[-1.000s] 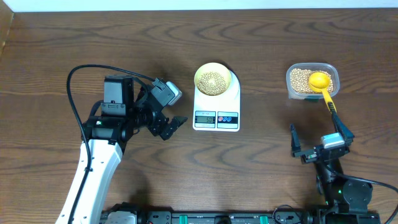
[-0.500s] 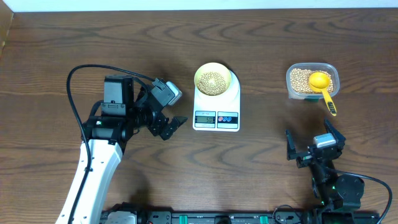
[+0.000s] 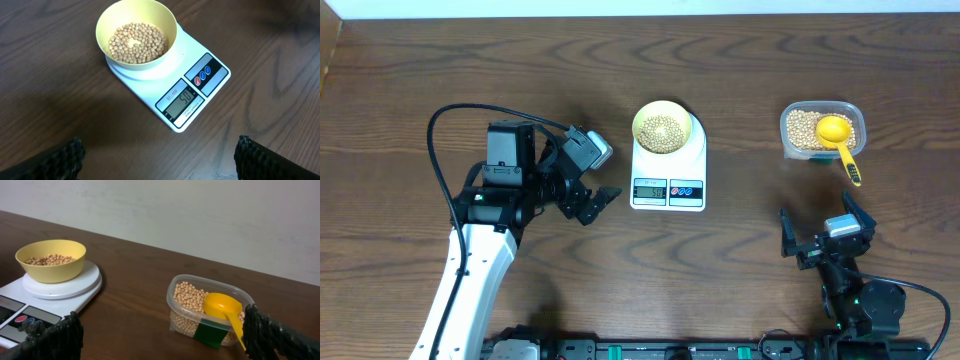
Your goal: Scoop item into bowl and weigh 50g on scale
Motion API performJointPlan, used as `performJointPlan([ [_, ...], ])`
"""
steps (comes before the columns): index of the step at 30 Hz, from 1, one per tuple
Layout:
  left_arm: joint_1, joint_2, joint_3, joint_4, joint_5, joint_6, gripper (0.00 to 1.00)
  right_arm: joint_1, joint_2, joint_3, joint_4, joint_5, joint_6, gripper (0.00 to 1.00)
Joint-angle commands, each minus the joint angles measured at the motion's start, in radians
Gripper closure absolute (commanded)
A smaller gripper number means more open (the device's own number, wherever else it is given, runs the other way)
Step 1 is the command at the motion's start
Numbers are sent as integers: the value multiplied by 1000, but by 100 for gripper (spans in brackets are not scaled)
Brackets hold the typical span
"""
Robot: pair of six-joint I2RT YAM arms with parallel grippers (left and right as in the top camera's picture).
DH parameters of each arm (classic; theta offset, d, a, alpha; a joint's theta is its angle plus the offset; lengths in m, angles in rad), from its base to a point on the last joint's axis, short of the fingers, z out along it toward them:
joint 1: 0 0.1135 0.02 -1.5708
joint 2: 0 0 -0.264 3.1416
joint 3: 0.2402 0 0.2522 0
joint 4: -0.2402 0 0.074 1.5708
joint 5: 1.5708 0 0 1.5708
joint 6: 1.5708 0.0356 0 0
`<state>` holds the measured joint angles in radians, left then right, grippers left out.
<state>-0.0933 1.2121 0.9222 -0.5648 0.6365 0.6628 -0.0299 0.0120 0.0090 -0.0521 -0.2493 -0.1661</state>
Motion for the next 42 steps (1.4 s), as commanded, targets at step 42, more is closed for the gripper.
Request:
performJointPlan([
  [42,3,-272,-216,166,-86,-33,2,4,-7,-3,-4,11,-7,1],
])
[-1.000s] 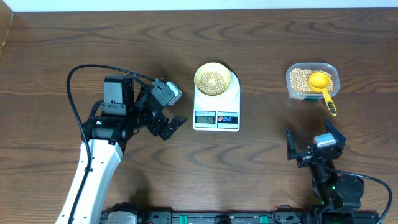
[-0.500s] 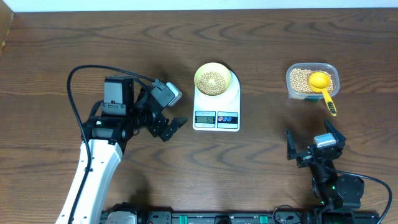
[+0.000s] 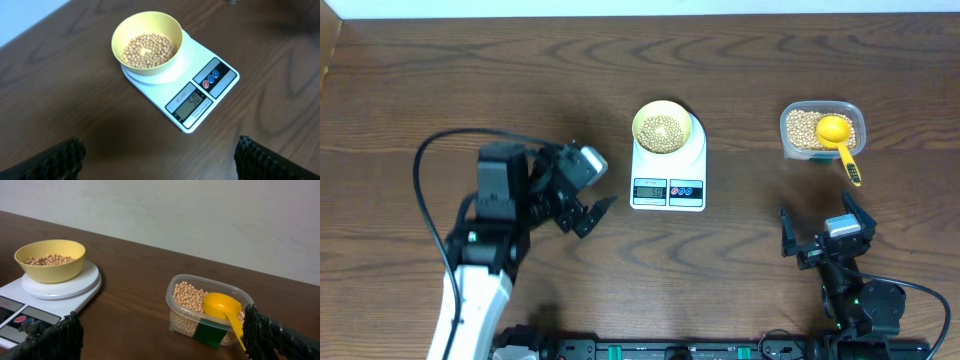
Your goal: Scoop item into bowl and weigh 50g on scale
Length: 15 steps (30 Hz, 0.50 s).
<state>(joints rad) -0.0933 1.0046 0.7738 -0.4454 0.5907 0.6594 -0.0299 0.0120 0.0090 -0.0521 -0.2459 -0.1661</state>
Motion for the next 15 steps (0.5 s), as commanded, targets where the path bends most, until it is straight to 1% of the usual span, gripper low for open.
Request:
performJointPlan([
  [1,3,-92,-96,81,-68,-68,3,4,-7,-3,-4,7,-7,1],
  [7,3,-313,-274,279,-198,-243,3,4,-7,-3,-4,7,-7,1],
  [9,3,-433,-360,353,-266,-316,2,4,-7,-3,-4,7,-7,1],
  [15,3,-638,-509,399,-288,-324,2,4,-7,-3,-4,7,-7,1],
])
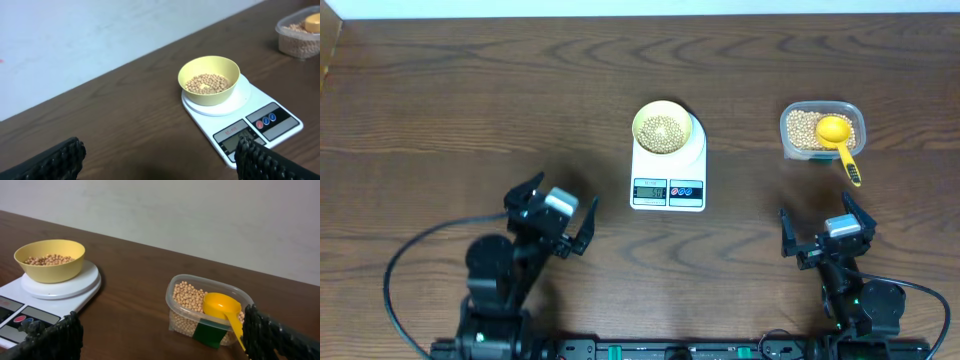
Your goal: Scoop item into bowl and weigh 50g on scale
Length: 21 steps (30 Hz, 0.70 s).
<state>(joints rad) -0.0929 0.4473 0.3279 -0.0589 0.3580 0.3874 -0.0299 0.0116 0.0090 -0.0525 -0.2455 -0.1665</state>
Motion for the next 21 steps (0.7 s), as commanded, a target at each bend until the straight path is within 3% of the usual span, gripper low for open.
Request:
performJointPlan([
  [1,3,-105,-86,24,-74,-72,2,4,-7,-3,-3,7,-7,1],
  [7,3,-206,-208,122,-183,-138,3,4,-7,-3,-3,7,-7,1],
  [11,3,-252,-281,193,-295,-260,3,4,-7,-3,-3,7,-7,1],
  [14,3,-285,-325,223,-322,-262,3,4,-7,-3,-3,7,-7,1],
  [21,3,-316,-324,127,-325,-196,2,4,-7,-3,-3,7,-7,1],
])
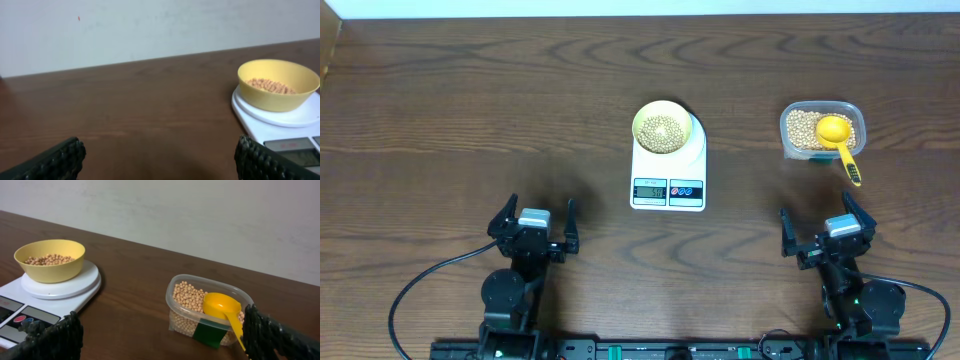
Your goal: Scoop item into bowl and weigh 50g on scale
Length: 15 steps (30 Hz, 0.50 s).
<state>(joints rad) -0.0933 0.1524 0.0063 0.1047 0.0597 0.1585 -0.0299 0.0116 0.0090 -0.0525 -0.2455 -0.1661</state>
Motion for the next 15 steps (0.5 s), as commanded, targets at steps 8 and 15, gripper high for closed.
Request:
performJointPlan([
  [8,3,-110,-2,-179,-61,20,2,4,-7,-3,-3,7,-7,1],
  [15,3,-131,-2,-179,-71,20,2,4,-7,-3,-3,7,-7,1],
])
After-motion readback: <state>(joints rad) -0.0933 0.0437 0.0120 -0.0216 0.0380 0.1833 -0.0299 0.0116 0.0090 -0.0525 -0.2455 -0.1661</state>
